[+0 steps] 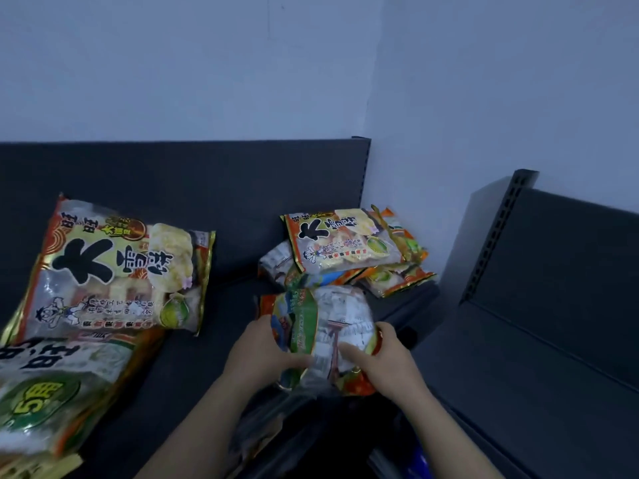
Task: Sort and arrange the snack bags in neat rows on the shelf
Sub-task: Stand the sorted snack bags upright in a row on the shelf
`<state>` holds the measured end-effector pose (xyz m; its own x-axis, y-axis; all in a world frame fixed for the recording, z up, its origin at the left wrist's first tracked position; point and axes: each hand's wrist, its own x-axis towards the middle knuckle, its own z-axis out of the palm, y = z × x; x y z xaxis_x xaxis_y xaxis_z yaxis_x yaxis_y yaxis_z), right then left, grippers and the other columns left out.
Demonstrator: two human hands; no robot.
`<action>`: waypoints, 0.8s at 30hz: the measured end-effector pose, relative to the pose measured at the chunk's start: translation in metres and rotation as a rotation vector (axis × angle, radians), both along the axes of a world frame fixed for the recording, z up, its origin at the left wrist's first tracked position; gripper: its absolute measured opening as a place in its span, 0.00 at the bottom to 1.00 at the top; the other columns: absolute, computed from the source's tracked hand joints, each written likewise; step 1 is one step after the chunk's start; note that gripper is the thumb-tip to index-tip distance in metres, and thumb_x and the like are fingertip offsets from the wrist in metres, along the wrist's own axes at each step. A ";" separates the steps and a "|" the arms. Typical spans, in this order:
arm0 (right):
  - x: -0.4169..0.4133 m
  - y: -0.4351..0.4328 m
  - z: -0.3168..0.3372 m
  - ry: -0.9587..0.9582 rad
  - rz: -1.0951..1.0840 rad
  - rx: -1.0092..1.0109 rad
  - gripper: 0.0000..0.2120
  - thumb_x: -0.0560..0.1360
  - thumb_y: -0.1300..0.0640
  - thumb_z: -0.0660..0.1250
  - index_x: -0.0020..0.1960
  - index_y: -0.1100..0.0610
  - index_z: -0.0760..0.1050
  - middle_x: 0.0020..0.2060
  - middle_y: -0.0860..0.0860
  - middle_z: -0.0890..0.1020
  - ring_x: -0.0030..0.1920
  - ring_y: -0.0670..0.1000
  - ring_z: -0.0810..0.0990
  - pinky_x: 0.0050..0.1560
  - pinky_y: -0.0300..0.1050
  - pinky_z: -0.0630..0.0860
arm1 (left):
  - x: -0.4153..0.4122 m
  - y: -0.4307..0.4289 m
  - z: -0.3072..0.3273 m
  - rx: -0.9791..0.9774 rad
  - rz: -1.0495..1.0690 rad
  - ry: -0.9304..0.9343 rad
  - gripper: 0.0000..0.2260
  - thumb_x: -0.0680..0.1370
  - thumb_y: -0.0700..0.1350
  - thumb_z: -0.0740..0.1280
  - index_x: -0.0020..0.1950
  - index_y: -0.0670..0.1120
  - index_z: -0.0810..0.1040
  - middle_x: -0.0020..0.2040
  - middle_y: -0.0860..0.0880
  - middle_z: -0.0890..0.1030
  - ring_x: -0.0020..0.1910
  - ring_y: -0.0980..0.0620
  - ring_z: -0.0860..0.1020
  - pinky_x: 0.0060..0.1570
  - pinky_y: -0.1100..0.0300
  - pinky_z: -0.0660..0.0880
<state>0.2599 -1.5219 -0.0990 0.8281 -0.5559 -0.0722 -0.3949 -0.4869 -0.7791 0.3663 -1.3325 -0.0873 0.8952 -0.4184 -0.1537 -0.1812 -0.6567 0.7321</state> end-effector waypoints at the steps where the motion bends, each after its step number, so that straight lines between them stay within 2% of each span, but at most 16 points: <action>1: -0.001 -0.011 0.002 0.012 0.022 0.011 0.27 0.68 0.35 0.71 0.60 0.44 0.64 0.52 0.44 0.79 0.50 0.48 0.79 0.53 0.51 0.78 | -0.004 -0.008 0.001 0.009 0.005 -0.003 0.26 0.63 0.63 0.78 0.44 0.55 0.64 0.44 0.59 0.65 0.39 0.60 0.66 0.44 0.59 0.70; 3: -0.003 -0.038 0.006 0.033 0.044 0.015 0.27 0.67 0.36 0.71 0.60 0.43 0.66 0.51 0.42 0.79 0.49 0.47 0.79 0.52 0.51 0.79 | -0.014 -0.025 0.004 -0.001 0.005 0.014 0.24 0.64 0.62 0.78 0.41 0.56 0.63 0.40 0.59 0.63 0.36 0.61 0.64 0.44 0.58 0.69; 6: -0.001 -0.072 0.009 0.079 0.080 -0.001 0.26 0.67 0.37 0.71 0.59 0.44 0.68 0.51 0.43 0.79 0.49 0.48 0.79 0.53 0.52 0.79 | -0.027 -0.049 0.003 -0.044 0.015 0.017 0.21 0.66 0.58 0.78 0.44 0.52 0.69 0.42 0.57 0.69 0.38 0.60 0.69 0.39 0.62 0.68; 8: 0.005 -0.086 0.009 0.099 0.115 -0.021 0.22 0.69 0.39 0.71 0.58 0.45 0.68 0.51 0.44 0.78 0.51 0.48 0.78 0.55 0.52 0.78 | -0.032 -0.066 0.000 -0.051 0.030 0.018 0.21 0.67 0.57 0.78 0.43 0.55 0.65 0.42 0.59 0.67 0.37 0.61 0.68 0.36 0.65 0.67; 10: 0.015 -0.097 0.009 0.104 0.147 -0.039 0.21 0.71 0.41 0.70 0.59 0.44 0.68 0.52 0.45 0.77 0.53 0.49 0.77 0.56 0.51 0.77 | -0.034 -0.080 0.000 -0.075 0.050 0.002 0.25 0.67 0.58 0.78 0.47 0.56 0.62 0.45 0.58 0.65 0.41 0.59 0.67 0.41 0.63 0.68; 11: 0.021 -0.101 0.009 0.102 0.161 -0.039 0.22 0.71 0.42 0.71 0.61 0.45 0.69 0.53 0.45 0.78 0.55 0.50 0.77 0.57 0.52 0.76 | -0.032 -0.086 -0.003 -0.073 0.054 -0.009 0.25 0.67 0.58 0.77 0.51 0.56 0.63 0.48 0.56 0.66 0.44 0.58 0.68 0.46 0.61 0.68; 14: 0.040 -0.114 0.006 0.091 0.218 -0.076 0.31 0.67 0.37 0.69 0.66 0.46 0.69 0.60 0.47 0.78 0.61 0.52 0.75 0.60 0.55 0.75 | -0.029 -0.103 -0.003 -0.083 0.096 -0.032 0.32 0.69 0.56 0.77 0.66 0.49 0.67 0.66 0.49 0.69 0.61 0.50 0.71 0.51 0.61 0.67; 15: 0.046 -0.119 0.004 0.094 0.230 -0.096 0.34 0.65 0.34 0.67 0.67 0.46 0.68 0.61 0.48 0.78 0.62 0.53 0.74 0.60 0.56 0.74 | -0.027 -0.107 -0.004 -0.102 0.104 -0.037 0.30 0.69 0.55 0.77 0.65 0.49 0.67 0.68 0.47 0.69 0.60 0.51 0.71 0.50 0.62 0.66; 17: 0.056 -0.128 0.002 0.107 0.229 -0.124 0.39 0.61 0.30 0.64 0.68 0.45 0.67 0.62 0.49 0.77 0.64 0.54 0.73 0.60 0.57 0.74 | -0.024 -0.115 -0.006 -0.120 0.118 -0.052 0.27 0.69 0.54 0.77 0.60 0.50 0.67 0.66 0.47 0.72 0.52 0.55 0.69 0.48 0.63 0.66; 19: 0.061 -0.130 0.004 0.133 0.225 -0.157 0.38 0.64 0.31 0.65 0.70 0.44 0.65 0.64 0.50 0.75 0.64 0.54 0.73 0.60 0.57 0.74 | -0.022 -0.119 -0.011 -0.116 0.130 -0.072 0.31 0.69 0.55 0.77 0.65 0.46 0.69 0.65 0.48 0.73 0.50 0.56 0.68 0.49 0.63 0.67; 21: 0.062 -0.131 0.004 0.176 0.215 -0.186 0.37 0.69 0.32 0.65 0.73 0.44 0.60 0.67 0.53 0.71 0.64 0.56 0.73 0.59 0.54 0.73 | -0.018 -0.121 -0.018 -0.082 0.147 -0.073 0.39 0.67 0.61 0.76 0.70 0.45 0.66 0.69 0.49 0.70 0.59 0.53 0.72 0.55 0.60 0.71; 24: 0.058 -0.130 0.002 0.191 0.174 -0.282 0.41 0.71 0.31 0.64 0.77 0.46 0.54 0.70 0.57 0.65 0.67 0.59 0.69 0.61 0.54 0.71 | -0.019 -0.118 -0.025 0.016 0.137 -0.066 0.48 0.65 0.69 0.72 0.77 0.48 0.59 0.75 0.49 0.64 0.70 0.47 0.68 0.66 0.49 0.71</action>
<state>0.3179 -1.6518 -0.0967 0.8981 -0.4286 -0.0988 -0.4129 -0.7439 -0.5255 0.3477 -1.4501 -0.1119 0.9519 -0.2900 -0.0987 -0.1365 -0.6900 0.7108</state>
